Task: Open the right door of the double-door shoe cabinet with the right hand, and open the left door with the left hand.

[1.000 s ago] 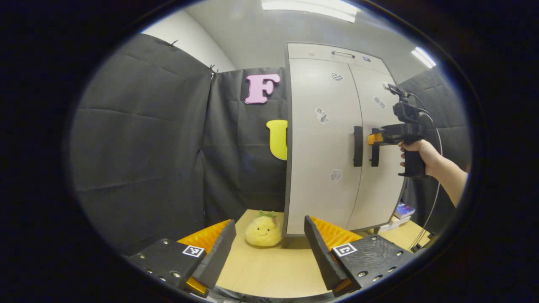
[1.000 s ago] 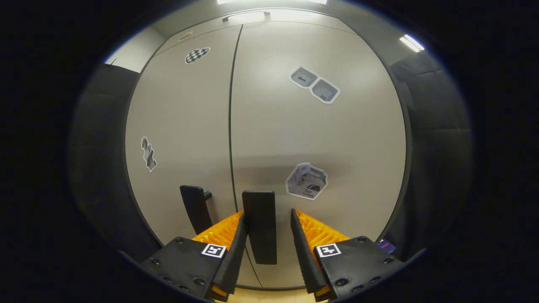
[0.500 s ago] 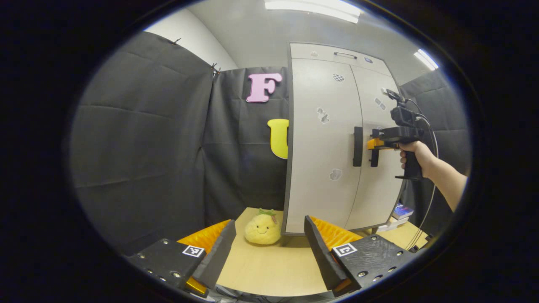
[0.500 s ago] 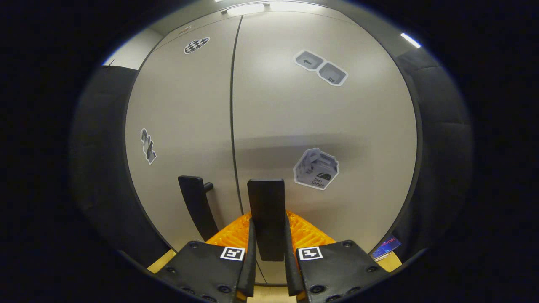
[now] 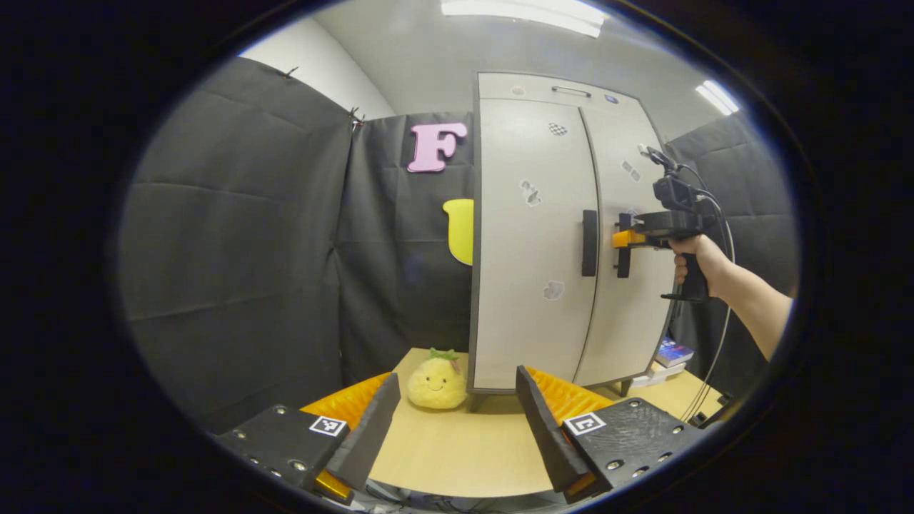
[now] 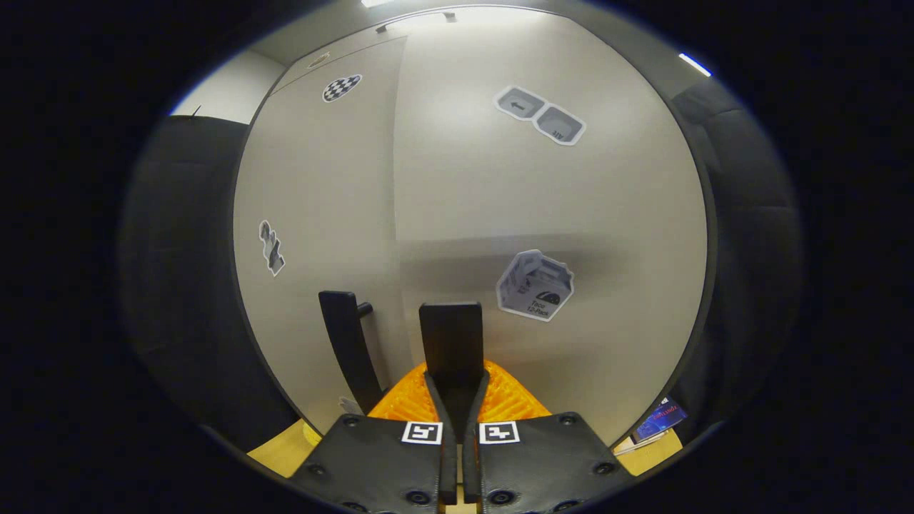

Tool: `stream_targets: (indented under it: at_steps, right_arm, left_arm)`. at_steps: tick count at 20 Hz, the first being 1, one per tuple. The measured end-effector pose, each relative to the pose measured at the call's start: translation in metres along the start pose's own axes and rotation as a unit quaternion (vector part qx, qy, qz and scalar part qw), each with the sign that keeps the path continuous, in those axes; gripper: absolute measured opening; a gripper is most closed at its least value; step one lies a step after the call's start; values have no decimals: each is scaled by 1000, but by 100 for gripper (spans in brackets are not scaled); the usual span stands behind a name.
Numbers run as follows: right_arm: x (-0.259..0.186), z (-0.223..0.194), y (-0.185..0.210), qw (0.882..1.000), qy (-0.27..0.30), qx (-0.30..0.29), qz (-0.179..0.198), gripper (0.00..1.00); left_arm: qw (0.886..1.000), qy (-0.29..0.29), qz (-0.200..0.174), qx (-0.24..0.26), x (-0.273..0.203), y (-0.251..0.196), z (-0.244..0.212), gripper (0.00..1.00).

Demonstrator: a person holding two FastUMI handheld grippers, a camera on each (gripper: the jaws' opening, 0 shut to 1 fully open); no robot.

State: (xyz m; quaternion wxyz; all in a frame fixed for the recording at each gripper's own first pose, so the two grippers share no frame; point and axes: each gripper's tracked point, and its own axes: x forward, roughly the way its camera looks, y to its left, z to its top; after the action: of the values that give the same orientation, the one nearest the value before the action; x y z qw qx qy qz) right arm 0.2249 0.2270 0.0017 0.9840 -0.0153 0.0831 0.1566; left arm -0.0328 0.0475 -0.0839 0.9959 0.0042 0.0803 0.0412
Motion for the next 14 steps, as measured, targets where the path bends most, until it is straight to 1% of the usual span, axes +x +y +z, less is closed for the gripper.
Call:
stream_targets:
  at_steps: [5,10,13,14]
  right_arm:
    - [-22,-3,-2,1000,-3,2,13,5]
    - [-47,-5,-6,999,-4,13,34,5]
    - [-56,-7,-8,999,-10,11,38,5]
    - [-61,-8,-9,999,-11,12,40,5]
  left_arm:
    - [1000,4,1,4,-12,-7,-5,94]
    - [1000,10,-6,4,-20,-20,-10,93]
    - [1000,10,-11,6,-25,-28,-9,93]
    - [1000,9,-13,8,-26,-30,-9,94]
